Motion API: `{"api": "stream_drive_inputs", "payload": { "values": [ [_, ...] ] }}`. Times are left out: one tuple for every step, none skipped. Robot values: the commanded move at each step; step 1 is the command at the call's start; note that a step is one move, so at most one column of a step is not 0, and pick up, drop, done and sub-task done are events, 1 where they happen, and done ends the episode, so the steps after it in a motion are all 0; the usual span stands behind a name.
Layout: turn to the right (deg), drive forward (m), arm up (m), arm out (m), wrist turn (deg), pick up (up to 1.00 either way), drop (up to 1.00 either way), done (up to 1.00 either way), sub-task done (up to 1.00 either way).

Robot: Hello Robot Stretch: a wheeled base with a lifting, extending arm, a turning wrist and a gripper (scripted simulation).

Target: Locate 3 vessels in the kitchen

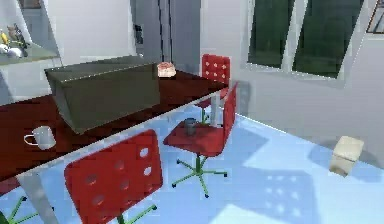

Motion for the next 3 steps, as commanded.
{"api": "stream_drive_inputs", "payload": {
  "values": [
    [-45.0,0.00,0.00,0.00,0.0,0.00,0.00,0.00,0.00],
    [0.0,0.15,0.00,0.00,0.0,0.00,0.00,0.00,0.00],
    [0.0,0.00,0.00,0.00,0.0,0.00,0.00,0.00,1.00]
  ]
}}
